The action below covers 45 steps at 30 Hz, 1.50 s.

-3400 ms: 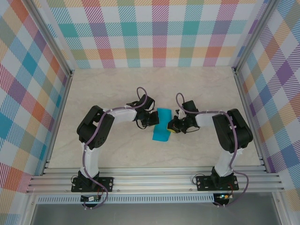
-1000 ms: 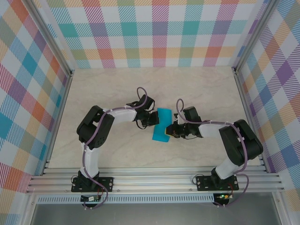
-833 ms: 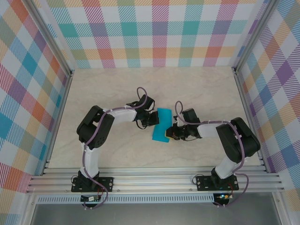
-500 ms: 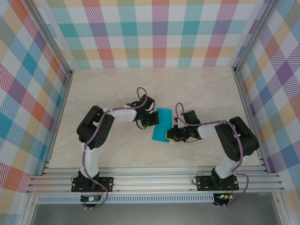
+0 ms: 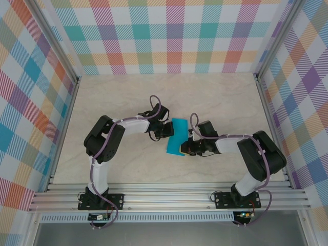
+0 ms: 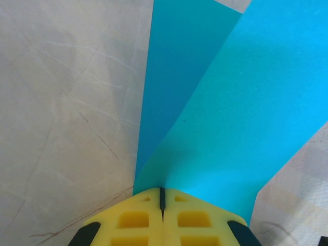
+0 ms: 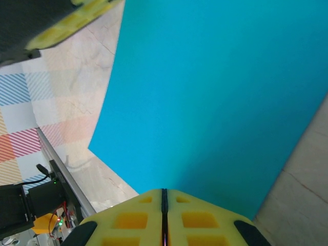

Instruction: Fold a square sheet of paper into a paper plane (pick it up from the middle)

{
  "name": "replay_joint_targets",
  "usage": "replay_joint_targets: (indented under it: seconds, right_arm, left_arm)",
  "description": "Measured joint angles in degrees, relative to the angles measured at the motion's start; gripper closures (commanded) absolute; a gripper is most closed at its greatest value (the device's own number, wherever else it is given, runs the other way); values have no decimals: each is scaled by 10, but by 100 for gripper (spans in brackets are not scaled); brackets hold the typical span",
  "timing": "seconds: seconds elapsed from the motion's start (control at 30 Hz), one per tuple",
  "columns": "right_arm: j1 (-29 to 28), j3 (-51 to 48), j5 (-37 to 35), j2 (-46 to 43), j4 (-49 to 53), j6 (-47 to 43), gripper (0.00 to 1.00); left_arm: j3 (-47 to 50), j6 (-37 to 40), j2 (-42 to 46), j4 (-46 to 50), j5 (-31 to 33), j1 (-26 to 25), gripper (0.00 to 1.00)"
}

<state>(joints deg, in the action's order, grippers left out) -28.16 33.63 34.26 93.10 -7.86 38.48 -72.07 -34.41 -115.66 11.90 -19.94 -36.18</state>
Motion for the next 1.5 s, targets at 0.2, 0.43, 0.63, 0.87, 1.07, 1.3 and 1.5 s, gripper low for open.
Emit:
replay_joint_targets:
  seconds: [0.2,0.43,0.63,0.87,1.07,1.3,1.5]
  right_arm:
    - [-1,-7,-1,17,-8,-2,91]
    - [-1,-9,-9,-3,11,-2,90]
    - [-1,-5,-19,-29,39,-8,90]
    - [-9,-3,-26,-9,58,-17,90]
    - [-10,26,-42,-10,104,-33,91]
    - [53,93,-21,-25,118,-44,91]
    - [83,154,-7,40,113,-62,90]
  left_arm:
    - [0,0,0,0,0,0,100]
    - [0,0,0,0,-1,0,100]
    - [0,1,0,0,-1,0,100]
    - [0,4,0,0,-1,0,100]
    - [0,8,0,0,-1,0,100]
    - [0,9,0,0,-2,0,100]
    - [0,9,0,0,-1,0,100]
